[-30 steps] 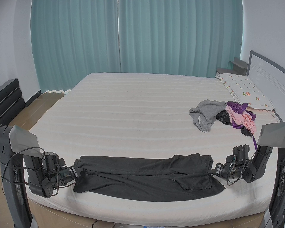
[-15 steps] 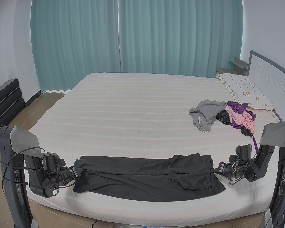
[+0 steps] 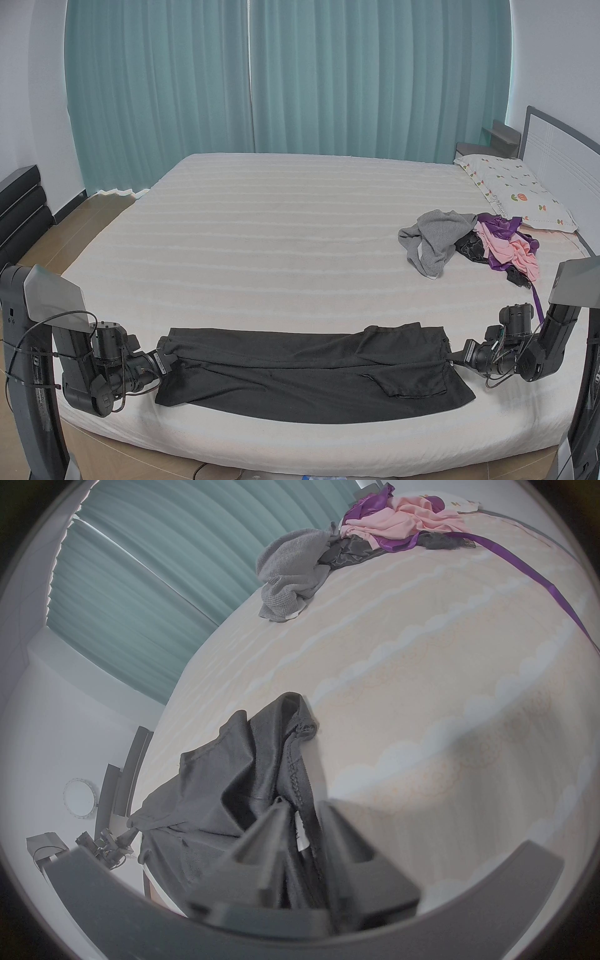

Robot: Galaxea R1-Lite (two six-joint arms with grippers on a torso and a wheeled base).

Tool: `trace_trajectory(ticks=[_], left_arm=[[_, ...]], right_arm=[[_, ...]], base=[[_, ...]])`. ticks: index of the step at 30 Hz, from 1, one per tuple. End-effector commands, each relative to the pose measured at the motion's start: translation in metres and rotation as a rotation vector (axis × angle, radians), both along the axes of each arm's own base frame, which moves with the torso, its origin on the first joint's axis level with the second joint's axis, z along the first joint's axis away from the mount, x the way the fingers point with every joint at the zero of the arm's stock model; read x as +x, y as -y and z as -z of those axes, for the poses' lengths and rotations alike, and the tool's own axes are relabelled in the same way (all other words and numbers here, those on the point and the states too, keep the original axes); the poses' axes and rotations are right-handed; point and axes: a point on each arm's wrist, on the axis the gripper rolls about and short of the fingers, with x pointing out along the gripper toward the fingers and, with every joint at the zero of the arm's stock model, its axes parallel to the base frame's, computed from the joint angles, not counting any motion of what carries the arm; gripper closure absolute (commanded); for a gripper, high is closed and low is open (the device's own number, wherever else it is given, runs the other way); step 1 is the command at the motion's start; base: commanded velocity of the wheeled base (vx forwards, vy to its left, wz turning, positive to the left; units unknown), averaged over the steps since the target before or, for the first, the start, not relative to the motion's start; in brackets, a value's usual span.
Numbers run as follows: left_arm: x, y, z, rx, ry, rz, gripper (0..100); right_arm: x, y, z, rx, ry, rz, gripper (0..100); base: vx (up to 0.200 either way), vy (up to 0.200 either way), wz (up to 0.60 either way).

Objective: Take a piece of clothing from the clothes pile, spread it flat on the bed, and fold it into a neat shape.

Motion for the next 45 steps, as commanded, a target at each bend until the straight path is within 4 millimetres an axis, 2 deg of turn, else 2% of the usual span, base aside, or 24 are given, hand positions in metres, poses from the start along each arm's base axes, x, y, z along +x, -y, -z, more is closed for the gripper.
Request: trace_trajectory(ticks=[1, 5, 10, 13, 18, 22, 26, 30, 35, 45], left_arm=[[0.0, 0.0, -0.001, -0.001, 0.001, 0.0, 0], [-0.002, -0.001, -0.002, -0.009, -0.004, -0.008, 0], [-0.02, -0.011, -0.032, -0.052, 0.029, -0.04, 0], [-0.033, -0.013, -0.039, -0.082, 0.023, -0.011, 0], [-0.035, -0.018, -0.055, -0.107, 0.07, 0.001, 0], [-0.026, -0.018, -0.055, -0.104, 0.092, 0.004, 0], [0.004, -0.011, -0.035, -0.086, 0.062, 0.013, 0], [0.021, -0.005, -0.025, -0.066, 0.051, 0.027, 0], [0.023, 0.002, -0.015, 0.03, -0.022, 0.108, 0], [0.021, 0.005, -0.008, 0.099, -0.034, 0.113, 0]], right_arm=[[-0.001, -0.001, 0.0, 0.002, -0.001, -0.003, 0], [0.0, -0.001, -0.003, 0.011, 0.005, 0.002, 0], [-0.001, 0.002, -0.003, 0.017, 0.0, 0.018, 0], [-0.002, 0.0, -0.002, 0.028, -0.012, 0.023, 0], [-0.003, -0.001, -0.001, 0.029, -0.017, 0.021, 0], [-0.003, -0.002, -0.001, 0.03, -0.019, 0.021, 0], [-0.003, -0.002, 0.0, 0.031, -0.02, 0.018, 0], [-0.003, -0.002, 0.0, 0.031, -0.02, 0.018, 0], [-0.004, -0.005, 0.0, 0.03, -0.022, 0.009, 0], [-0.004, -0.006, 0.0, 0.029, -0.023, 0.006, 0]], base=[[0.0, 0.0, 0.0], [0.0, 0.0, 0.0], [0.0, 0.0, 0.0], [0.0, 0.0, 0.0], [0.0, 0.0, 0.0], [0.0, 0.0, 0.0], [0.0, 0.0, 0.0], [0.0, 0.0, 0.0], [0.0, 0.0, 0.0], [0.0, 0.0, 0.0]])
